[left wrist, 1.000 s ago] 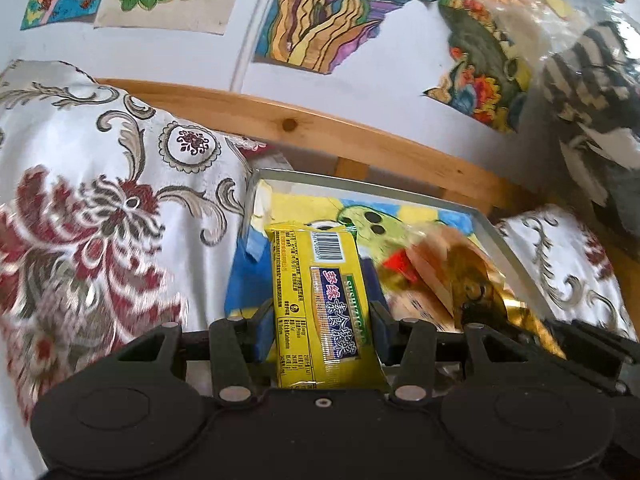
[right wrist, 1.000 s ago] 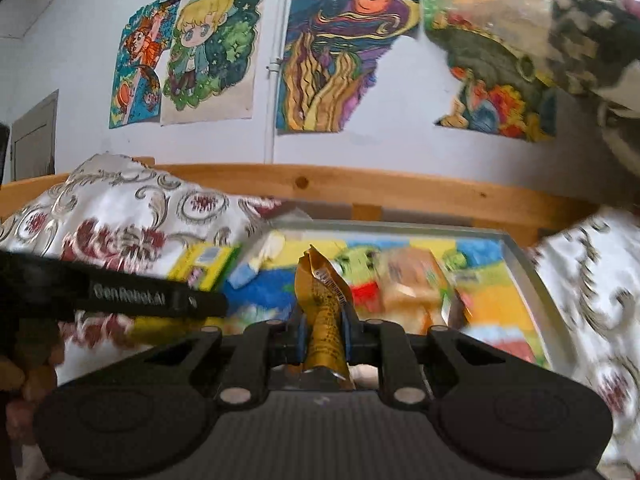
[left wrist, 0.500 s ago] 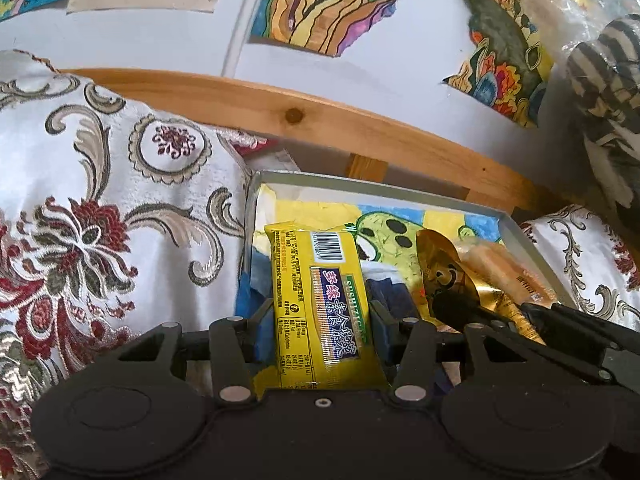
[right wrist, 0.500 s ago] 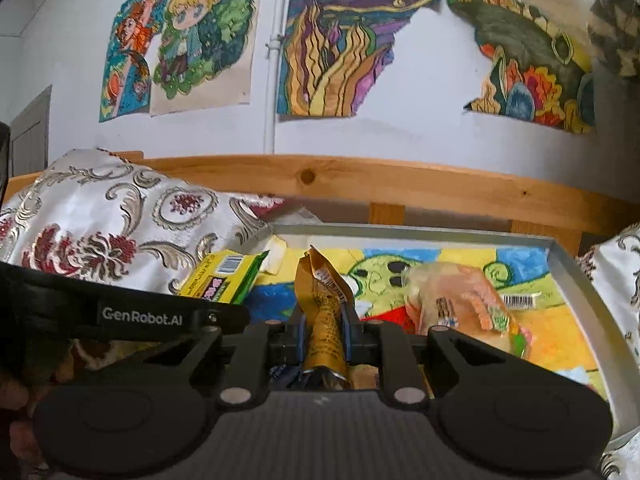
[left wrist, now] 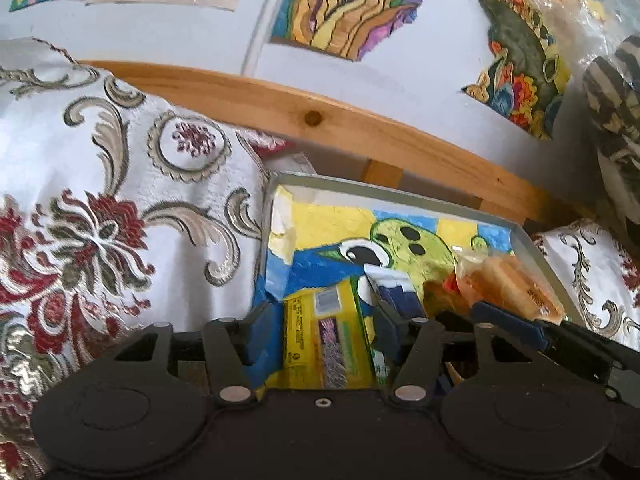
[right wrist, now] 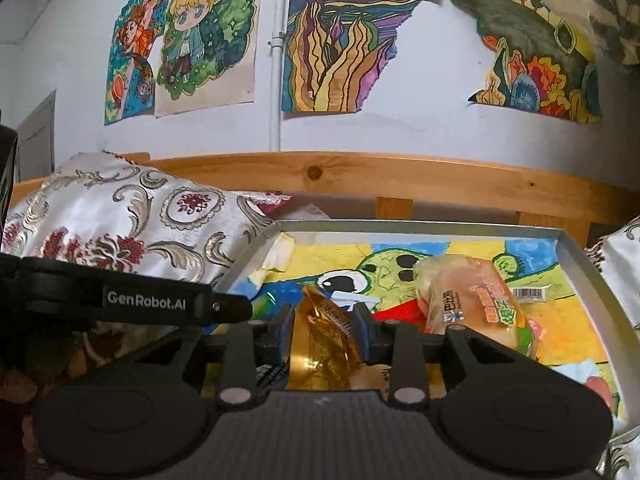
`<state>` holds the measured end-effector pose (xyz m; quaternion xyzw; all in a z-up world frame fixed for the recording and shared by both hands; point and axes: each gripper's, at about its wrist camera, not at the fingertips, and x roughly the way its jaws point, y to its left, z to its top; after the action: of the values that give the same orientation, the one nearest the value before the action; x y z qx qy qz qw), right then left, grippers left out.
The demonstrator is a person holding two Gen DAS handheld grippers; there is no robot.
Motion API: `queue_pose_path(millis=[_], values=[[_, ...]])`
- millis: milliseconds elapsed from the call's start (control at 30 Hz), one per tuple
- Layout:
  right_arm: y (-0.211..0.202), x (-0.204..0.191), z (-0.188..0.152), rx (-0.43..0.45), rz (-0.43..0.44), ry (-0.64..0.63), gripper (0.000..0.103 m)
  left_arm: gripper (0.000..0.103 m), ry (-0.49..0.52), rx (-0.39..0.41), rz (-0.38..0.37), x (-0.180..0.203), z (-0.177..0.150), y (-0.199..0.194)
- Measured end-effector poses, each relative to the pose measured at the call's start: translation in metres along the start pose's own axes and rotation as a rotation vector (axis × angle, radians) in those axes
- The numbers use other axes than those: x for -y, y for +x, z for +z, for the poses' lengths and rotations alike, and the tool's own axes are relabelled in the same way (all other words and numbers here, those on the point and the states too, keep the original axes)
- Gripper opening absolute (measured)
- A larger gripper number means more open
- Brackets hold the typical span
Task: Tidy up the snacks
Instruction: 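Open both tools to drop the yellow and gold packets into the tray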
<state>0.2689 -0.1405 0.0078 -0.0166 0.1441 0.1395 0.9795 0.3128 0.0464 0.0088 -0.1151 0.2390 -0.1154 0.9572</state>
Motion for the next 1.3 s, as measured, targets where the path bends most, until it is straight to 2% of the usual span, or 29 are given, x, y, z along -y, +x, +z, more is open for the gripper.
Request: queue_pose_path(millis=[33, 133, 367, 433, 500, 567, 933, 1033, 1300], values=[[0.000, 0.000, 0.000, 0.000, -0.002, 0.001, 0.045, 0.062, -0.002, 0.007, 0.006, 0.000, 0.001, -0.002], [-0.003, -0.001, 0.002, 0.004, -0.009, -0.010, 0.046, 0.066, -0.012, 0.033, 0.021, 0.000, 0.003, -0.007], [-0.013, -0.001, 0.010, 0.027, -0.014, -0.002, 0.057, 0.085, -0.029, 0.082, 0.060, 0.001, 0.011, -0.020], [-0.017, -0.001, 0.013, 0.038, -0.018, -0.004, 0.064, 0.087, -0.030, 0.092, 0.069, 0.001, 0.013, -0.025], [-0.021, 0.000, 0.016, 0.047, -0.021, -0.003, 0.071, 0.097, -0.031, 0.097, 0.078, 0.002, 0.015, -0.029], [-0.027, 0.001, 0.018, 0.058, -0.027, 0.001, 0.079, 0.100, -0.036, 0.116, 0.091, 0.003, 0.017, -0.036], [-0.070, 0.014, 0.031, 0.119, -0.072, 0.046, 0.099, 0.102, -0.015, 0.149, 0.115, 0.015, 0.021, -0.071], [-0.084, 0.017, 0.033, 0.131, -0.090, 0.054, 0.102, 0.102, -0.005, 0.151, 0.125, 0.021, 0.019, -0.080], [-0.120, 0.028, 0.038, 0.150, -0.134, 0.077, 0.103, 0.102, 0.018, 0.160, 0.131, 0.036, 0.013, -0.109]])
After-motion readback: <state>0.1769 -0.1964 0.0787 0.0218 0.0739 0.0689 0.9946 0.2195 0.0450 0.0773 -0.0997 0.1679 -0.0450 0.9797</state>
